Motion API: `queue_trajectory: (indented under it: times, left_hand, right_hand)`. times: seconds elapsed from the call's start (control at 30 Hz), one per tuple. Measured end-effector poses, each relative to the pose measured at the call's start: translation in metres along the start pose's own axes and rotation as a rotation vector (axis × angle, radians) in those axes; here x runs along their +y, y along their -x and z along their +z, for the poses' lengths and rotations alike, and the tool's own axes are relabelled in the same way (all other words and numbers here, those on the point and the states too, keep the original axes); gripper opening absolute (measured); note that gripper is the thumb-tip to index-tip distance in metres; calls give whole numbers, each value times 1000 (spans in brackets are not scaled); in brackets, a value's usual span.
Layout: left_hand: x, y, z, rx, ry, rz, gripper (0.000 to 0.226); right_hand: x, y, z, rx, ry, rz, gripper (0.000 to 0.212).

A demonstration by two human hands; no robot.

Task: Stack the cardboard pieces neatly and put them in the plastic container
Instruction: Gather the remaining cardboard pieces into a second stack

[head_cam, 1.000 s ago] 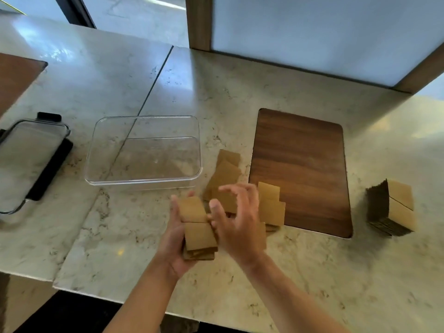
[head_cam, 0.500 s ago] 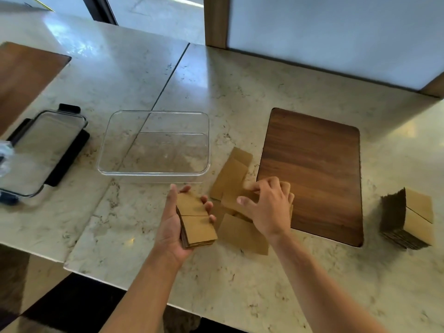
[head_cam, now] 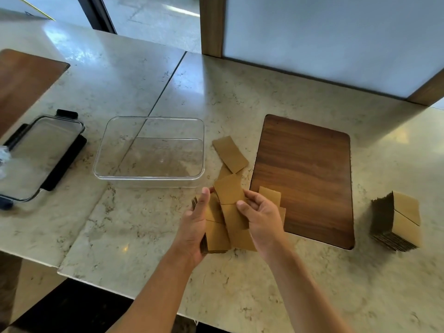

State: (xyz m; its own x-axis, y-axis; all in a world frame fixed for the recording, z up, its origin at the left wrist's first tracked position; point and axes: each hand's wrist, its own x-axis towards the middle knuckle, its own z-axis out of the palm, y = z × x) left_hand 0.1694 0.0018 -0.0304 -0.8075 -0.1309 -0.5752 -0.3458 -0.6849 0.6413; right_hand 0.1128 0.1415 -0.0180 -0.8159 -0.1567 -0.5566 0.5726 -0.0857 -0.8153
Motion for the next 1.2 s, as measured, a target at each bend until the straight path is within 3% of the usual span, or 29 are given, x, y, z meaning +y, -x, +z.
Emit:
queue_trajectory:
  times: [0.1,0.17,0.27,0.37,0.47,0.53,0.63,0.77,0.87,1.07,1.2]
  left_hand:
    - [2,3,2,45,-27,-5,45]
    - [-1,1,0,81,-31,-8,46]
    - [-2,-3,-9,124,37,19,35]
    - [2,-1,-23,112,172,75,52]
    - [7,7,-34,65,214,85,35]
    - [10,9,-39,86,233,65,34]
    - [12,11,-42,102,257,22,44]
    - [12,11,-41,107,184,-3,49]
    - [8,11,-36,77,103,-52,50]
    - [0,14,-25,-161,107,-256,62]
    - [-2,16,-24,-190,61,-265,70]
  right_hand:
    - [6,6,7,72,31,-3,31]
    - [17,13,16,83,247,-54,29]
    - [34,19,26,-7,616,-276,29]
    - [28,9,0,165,860,-505,29]
    - [30,3,-35,-33,1232,-447,58]
    - [37,5,-46,-131,1348,-445,56]
    - [31,1,-50,-53,1225,-456,26]
    - [16,-5,-52,27,654,-195,22]
    - [12,0,-52,-53,276,-107,39]
    - [6,7,-46,-258,70,-285,37]
    - [5,11,-37,-345,192,-485,28]
